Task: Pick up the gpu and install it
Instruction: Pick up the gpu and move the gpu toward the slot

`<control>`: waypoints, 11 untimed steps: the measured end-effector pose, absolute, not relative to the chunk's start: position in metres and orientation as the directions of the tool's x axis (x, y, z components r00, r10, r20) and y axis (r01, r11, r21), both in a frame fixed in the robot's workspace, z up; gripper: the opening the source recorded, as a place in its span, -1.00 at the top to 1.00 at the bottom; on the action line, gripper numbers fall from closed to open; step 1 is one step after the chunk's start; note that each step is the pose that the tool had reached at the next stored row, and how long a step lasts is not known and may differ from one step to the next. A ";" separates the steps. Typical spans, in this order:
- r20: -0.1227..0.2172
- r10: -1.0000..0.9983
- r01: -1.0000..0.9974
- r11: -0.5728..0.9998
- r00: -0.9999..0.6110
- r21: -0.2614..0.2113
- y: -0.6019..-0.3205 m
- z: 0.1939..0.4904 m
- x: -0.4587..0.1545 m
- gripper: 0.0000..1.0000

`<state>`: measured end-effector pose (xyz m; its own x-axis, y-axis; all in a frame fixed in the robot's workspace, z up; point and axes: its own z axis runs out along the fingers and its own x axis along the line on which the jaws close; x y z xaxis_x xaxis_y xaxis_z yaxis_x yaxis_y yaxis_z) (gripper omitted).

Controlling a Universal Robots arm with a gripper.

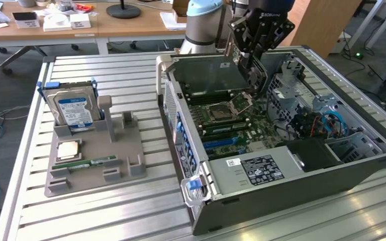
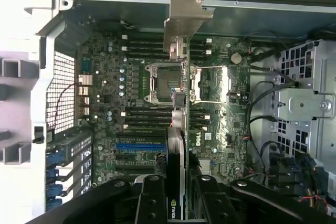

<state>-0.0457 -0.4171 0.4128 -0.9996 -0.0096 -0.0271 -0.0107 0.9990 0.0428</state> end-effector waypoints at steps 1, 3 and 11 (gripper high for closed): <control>-0.027 -0.010 -0.011 0.999 -1.000 0.043 -0.417 0.413 -0.045 0.47; -0.027 -0.009 -0.011 0.999 -1.000 0.043 -0.417 0.413 -0.044 0.47; -0.027 -0.009 -0.011 0.999 -1.000 0.043 -0.417 0.413 -0.042 0.47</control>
<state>-0.0418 -0.4169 0.4128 -0.9996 -0.0095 -0.0271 -0.0106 0.9990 0.0428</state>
